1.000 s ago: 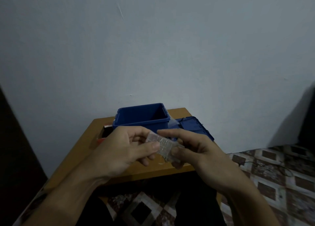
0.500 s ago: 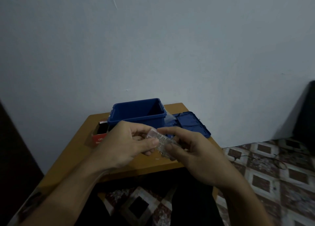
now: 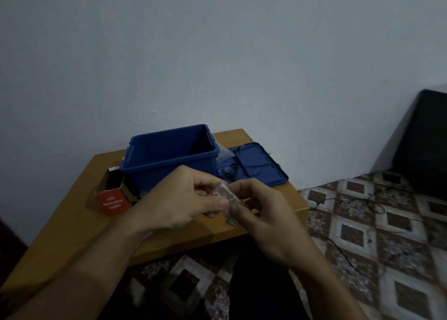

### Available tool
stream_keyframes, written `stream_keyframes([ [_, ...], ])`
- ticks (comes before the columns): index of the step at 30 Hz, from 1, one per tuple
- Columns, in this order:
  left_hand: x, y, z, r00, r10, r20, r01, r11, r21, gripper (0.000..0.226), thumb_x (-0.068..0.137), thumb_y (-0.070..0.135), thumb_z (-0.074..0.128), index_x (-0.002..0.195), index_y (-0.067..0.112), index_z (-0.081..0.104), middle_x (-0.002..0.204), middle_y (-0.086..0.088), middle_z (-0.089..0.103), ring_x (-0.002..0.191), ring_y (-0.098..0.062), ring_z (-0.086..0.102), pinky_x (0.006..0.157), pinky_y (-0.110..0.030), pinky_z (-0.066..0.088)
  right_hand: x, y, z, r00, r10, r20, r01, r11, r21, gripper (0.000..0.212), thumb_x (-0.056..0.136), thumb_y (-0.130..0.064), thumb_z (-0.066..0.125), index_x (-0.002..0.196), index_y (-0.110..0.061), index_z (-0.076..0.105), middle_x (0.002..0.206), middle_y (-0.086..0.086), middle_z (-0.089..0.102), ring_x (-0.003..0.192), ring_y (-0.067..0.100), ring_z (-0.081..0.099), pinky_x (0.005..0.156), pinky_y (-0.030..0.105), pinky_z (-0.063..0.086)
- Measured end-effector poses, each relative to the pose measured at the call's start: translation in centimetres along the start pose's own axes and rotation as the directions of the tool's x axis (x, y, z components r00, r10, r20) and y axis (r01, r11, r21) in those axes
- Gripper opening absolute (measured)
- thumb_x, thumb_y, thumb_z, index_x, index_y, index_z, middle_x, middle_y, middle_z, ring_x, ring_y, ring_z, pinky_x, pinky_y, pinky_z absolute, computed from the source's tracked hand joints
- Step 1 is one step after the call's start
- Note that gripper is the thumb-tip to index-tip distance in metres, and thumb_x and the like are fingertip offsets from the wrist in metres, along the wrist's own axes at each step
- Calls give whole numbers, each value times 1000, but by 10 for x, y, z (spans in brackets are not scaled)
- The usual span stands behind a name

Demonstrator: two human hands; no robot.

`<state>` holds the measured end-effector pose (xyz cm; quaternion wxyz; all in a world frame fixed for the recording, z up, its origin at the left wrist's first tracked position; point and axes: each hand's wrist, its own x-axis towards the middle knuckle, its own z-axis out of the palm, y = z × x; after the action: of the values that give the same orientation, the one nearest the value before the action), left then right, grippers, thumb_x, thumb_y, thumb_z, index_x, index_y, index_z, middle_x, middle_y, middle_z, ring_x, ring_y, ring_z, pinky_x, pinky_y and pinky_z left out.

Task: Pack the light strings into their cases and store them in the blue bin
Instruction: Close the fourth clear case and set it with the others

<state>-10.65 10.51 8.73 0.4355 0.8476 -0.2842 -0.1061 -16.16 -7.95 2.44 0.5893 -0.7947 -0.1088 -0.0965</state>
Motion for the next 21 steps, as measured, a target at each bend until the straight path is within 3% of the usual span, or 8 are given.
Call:
stream_keyframes([
  [4,29,-2,-6,995,-1,102,-9,996,92,15,88,24,74,102,22,78,88,-5,77,82,-26,72,80,-48,60,19,11,0,997,46,-58,-43,997,60,13,94,-26,67,106,-31,65,97,-7,72,85,14,70,74,40,62],
  [6,45,1,-11,992,4,127,-21,991,131,12,89,29,71,99,26,77,86,-1,75,78,-19,71,70,-37,60,31,13,-2,993,72,-89,-59,989,133,11,94,-22,67,105,-26,67,96,-1,72,84,20,70,71,38,62],
  [8,68,5,-20,996,10,89,-27,982,187,13,92,35,66,98,30,76,86,4,73,76,-12,69,65,-28,59,48,17,-7,983,125,-132,-86,961,264,12,94,-17,66,105,-19,68,98,2,72,85,22,71,70,35,62],
  [9,81,5,-26,999,13,37,-21,976,217,14,93,35,63,97,30,75,87,4,73,77,-12,69,68,-31,61,57,20,-10,972,172,-160,-109,934,341,13,94,-13,65,106,-16,68,101,5,71,87,24,72,71,35,62],
  [13,154,-3,-59,984,30,-175,15,969,246,23,95,37,61,86,22,77,85,2,76,87,-25,71,85,-48,58,106,44,-24,871,434,-233,-191,733,653,11,94,-1,62,102,-7,67,106,19,69,94,35,72,77,46,63],
  [15,193,-11,-69,976,42,-213,29,947,320,22,94,35,62,86,21,77,87,3,76,87,-21,70,84,-41,57,132,55,-27,812,544,-211,-224,623,749,7,95,-1,60,96,-7,64,104,21,66,100,40,70,85,53,60],
  [17,233,-22,-72,978,43,-203,50,901,432,20,93,31,61,88,19,76,90,3,75,84,-16,69,77,-31,55,157,66,-26,764,625,-160,-251,516,819,4,95,-2,60,93,-5,59,106,22,62,102,42,68,84,51,61],
  [21,306,-55,-72,993,-67,-101,117,743,658,24,93,20,54,102,13,76,109,-7,73,94,-21,65,72,-27,48,204,91,-19,693,716,-79,-293,380,877,3,94,-2,57,97,-2,57,106,24,58,100,43,66,80,52,61],
])
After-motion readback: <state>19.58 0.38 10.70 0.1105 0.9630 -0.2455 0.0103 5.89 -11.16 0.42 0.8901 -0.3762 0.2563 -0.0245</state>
